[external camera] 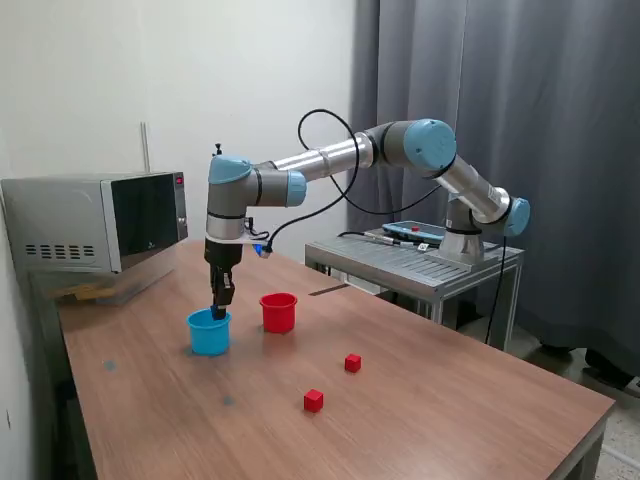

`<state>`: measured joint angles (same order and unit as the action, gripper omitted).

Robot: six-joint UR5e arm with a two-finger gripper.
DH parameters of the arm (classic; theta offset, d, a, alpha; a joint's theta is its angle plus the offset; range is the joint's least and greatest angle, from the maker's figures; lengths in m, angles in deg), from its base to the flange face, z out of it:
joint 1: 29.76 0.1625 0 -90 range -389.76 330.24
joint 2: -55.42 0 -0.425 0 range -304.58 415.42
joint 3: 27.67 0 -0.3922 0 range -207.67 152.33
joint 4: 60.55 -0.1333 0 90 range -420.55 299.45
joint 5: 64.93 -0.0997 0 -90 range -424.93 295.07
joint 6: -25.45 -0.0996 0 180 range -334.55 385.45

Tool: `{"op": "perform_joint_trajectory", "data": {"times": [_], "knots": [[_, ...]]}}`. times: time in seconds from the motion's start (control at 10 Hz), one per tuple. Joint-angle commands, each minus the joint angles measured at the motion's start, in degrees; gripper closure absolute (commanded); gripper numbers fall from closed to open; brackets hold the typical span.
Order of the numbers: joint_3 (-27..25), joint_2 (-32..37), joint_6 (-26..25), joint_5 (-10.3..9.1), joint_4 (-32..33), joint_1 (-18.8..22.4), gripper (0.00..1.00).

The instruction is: Place red objects in the red bin, and blue objects in the blue bin.

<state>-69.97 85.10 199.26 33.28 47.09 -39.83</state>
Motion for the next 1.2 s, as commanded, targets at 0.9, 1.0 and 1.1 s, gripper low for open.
{"op": "perform_joint_trajectory", "data": {"times": [0.9, 1.0, 1.1], "knots": [[-1.8, 0.5, -0.9, 0.49, -0.1, -2.1, 1.00], [-1.8, 0.5, -0.9, 0.49, -0.1, -2.1, 1.00], [-1.8, 0.6, -1.0, 0.49, -0.1, -2.1, 1.00]]}}
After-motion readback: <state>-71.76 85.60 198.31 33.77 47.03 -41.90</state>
